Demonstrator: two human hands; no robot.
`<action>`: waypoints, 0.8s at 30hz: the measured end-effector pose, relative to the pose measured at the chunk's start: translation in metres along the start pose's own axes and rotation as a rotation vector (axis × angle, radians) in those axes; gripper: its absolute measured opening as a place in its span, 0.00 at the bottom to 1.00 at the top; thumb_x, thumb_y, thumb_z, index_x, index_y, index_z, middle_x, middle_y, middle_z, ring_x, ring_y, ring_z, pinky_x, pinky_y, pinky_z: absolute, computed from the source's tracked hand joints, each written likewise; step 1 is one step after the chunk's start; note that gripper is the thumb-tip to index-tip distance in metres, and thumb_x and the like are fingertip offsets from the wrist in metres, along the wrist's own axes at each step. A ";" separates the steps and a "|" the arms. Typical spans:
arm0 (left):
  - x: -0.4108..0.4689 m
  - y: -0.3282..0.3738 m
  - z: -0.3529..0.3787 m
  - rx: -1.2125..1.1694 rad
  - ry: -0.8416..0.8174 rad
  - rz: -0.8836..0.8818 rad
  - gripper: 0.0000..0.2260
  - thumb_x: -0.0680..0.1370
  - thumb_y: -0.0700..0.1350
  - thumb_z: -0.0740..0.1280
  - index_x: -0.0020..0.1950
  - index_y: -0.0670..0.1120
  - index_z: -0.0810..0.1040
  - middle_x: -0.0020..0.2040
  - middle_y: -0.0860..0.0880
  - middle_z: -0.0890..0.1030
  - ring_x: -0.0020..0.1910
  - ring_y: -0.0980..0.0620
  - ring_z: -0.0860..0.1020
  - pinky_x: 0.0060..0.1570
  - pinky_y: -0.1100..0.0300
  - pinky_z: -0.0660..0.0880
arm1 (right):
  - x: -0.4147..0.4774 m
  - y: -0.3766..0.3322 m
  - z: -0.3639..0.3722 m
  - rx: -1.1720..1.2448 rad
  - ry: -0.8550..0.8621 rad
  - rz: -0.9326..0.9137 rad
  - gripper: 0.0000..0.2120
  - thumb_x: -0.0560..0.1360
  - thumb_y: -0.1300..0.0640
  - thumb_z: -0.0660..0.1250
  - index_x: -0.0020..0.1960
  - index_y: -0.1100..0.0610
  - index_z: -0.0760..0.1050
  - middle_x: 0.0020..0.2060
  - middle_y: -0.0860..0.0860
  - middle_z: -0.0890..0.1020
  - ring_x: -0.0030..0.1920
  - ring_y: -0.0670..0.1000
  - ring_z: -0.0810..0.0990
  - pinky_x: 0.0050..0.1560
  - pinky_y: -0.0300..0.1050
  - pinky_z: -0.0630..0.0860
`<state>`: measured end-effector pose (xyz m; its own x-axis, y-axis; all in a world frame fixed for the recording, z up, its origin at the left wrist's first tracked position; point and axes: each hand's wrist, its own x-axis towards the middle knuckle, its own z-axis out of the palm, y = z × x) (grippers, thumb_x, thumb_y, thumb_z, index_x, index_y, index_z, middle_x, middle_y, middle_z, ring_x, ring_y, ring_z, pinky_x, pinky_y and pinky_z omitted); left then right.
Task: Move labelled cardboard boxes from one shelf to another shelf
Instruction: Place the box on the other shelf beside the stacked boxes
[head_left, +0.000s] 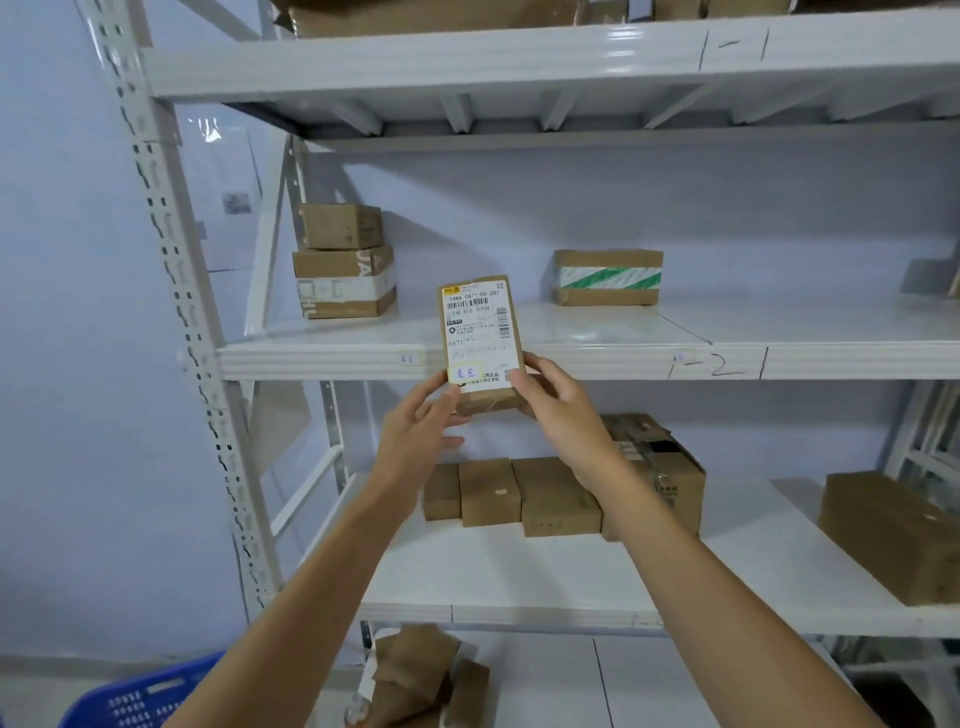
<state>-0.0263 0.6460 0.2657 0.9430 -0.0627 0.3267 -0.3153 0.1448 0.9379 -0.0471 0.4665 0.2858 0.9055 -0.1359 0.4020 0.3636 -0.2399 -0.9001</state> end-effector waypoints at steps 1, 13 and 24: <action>0.006 0.002 -0.004 0.015 0.024 0.012 0.17 0.83 0.49 0.67 0.72 0.52 0.77 0.55 0.51 0.87 0.52 0.50 0.85 0.50 0.55 0.81 | 0.008 -0.003 0.006 -0.022 -0.006 -0.016 0.16 0.83 0.48 0.65 0.70 0.47 0.76 0.60 0.43 0.84 0.60 0.41 0.82 0.63 0.46 0.78; 0.095 0.036 -0.044 0.299 0.159 0.219 0.16 0.84 0.51 0.64 0.69 0.49 0.81 0.52 0.53 0.85 0.44 0.54 0.84 0.44 0.58 0.81 | 0.093 -0.032 0.063 -0.251 -0.069 -0.051 0.21 0.86 0.52 0.53 0.76 0.53 0.70 0.72 0.53 0.77 0.69 0.57 0.75 0.70 0.58 0.72; 0.164 0.021 -0.073 0.718 0.141 0.258 0.17 0.85 0.53 0.59 0.69 0.51 0.81 0.51 0.49 0.82 0.54 0.45 0.80 0.51 0.55 0.72 | 0.145 -0.030 0.099 -0.411 -0.055 0.011 0.21 0.86 0.55 0.50 0.74 0.56 0.71 0.72 0.56 0.77 0.67 0.60 0.76 0.65 0.53 0.73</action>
<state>0.1299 0.7109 0.3305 0.8195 0.0195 0.5727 -0.4731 -0.5409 0.6954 0.0951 0.5494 0.3542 0.9233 -0.0919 0.3731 0.2461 -0.6043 -0.7578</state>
